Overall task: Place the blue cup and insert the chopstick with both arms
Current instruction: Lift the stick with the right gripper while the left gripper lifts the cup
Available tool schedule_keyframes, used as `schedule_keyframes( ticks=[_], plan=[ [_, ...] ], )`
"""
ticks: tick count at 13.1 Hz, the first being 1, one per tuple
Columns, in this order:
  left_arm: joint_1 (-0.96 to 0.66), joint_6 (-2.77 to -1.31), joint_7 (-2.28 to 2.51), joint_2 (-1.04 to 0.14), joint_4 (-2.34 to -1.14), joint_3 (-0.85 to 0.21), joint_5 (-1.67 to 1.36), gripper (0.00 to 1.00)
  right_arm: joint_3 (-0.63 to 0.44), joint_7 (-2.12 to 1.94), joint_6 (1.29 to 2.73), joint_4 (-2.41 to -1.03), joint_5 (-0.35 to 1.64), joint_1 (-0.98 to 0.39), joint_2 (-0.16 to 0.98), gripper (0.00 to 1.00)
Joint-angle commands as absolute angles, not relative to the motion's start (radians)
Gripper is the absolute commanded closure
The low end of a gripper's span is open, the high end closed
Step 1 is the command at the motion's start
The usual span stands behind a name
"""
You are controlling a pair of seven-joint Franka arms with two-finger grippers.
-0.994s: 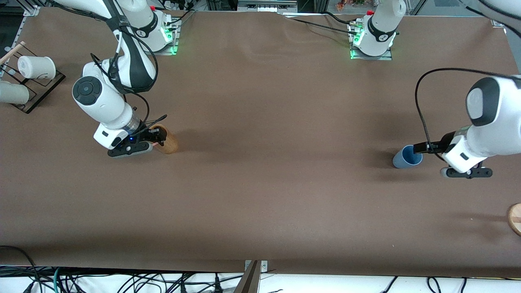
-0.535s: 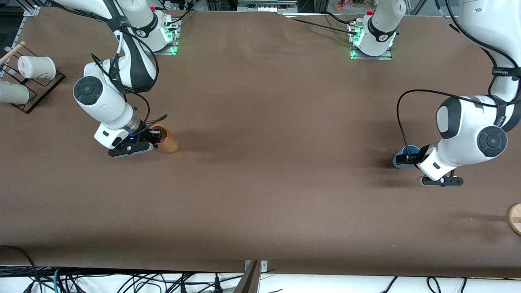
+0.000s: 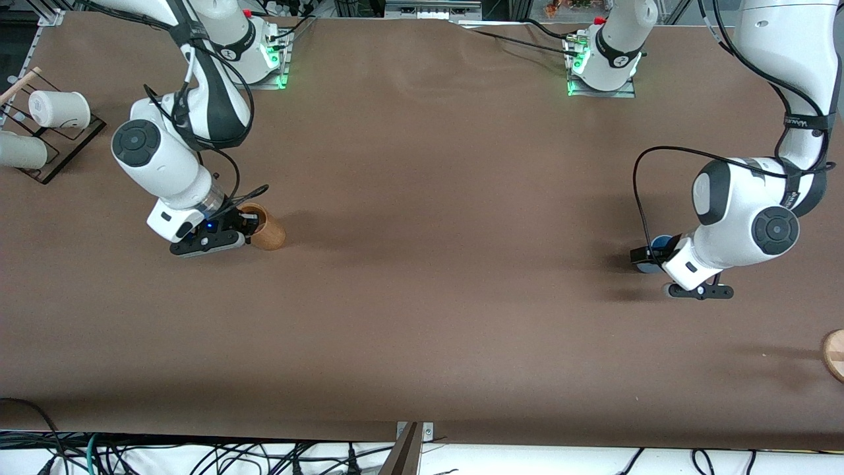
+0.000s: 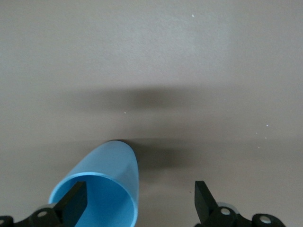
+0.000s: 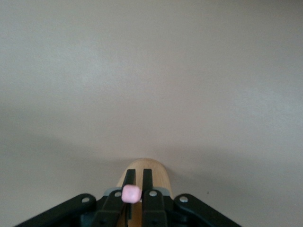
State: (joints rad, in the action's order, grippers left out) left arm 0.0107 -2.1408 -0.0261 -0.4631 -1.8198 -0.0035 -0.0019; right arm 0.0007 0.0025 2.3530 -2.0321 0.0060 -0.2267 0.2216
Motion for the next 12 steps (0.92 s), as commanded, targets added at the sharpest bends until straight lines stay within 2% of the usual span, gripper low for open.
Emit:
schedule_keyframes(
  ticks=[1, 5, 6, 7, 8, 9, 10, 12],
  plan=[
    [0.003, -2.19, -0.021, -0.4, -1.917, 0.003, 0.023, 0.0, -0.002, -0.015, 2.089, -1.84, 0.002, -0.226, 0.196, 1.0],
    [0.003, -2.3, -0.021, -0.387, -2.008, 0.003, 0.023, 0.0, -0.008, -0.012, 1.642, -1.476, 0.012, -0.225, 0.192, 1.0],
    [0.005, -2.35, -0.023, -0.388, -2.031, 0.005, 0.023, 0.07, -0.006, -0.011, 1.576, -1.435, 0.011, -0.225, 0.178, 1.0],
    [0.005, -2.362, -0.023, -0.394, -2.033, 0.008, 0.023, 0.32, -0.006, -0.014, 1.556, -1.419, 0.009, -0.225, 0.173, 1.0],
    [0.005, -2.362, -0.025, -0.396, -2.031, 0.011, 0.023, 0.63, -0.008, -0.015, 1.555, -1.417, 0.0, -0.225, 0.173, 1.0],
    [0.006, -2.362, -0.025, -0.397, -2.031, 0.011, 0.023, 0.88, -0.008, -0.014, 1.562, -1.417, 0.0, -0.218, 0.179, 1.0],
    [0.008, -2.362, -0.026, -0.4, -2.031, 0.012, 0.023, 1.0, -0.008, -0.009, 1.563, -1.417, -0.002, -0.216, 0.183, 1.0],
    [0.012, -2.362, -0.035, -0.405, -2.029, 0.012, 0.023, 1.0, -0.006, -0.002, 1.574, -1.417, -0.009, -0.221, 0.196, 1.0]
  ],
)
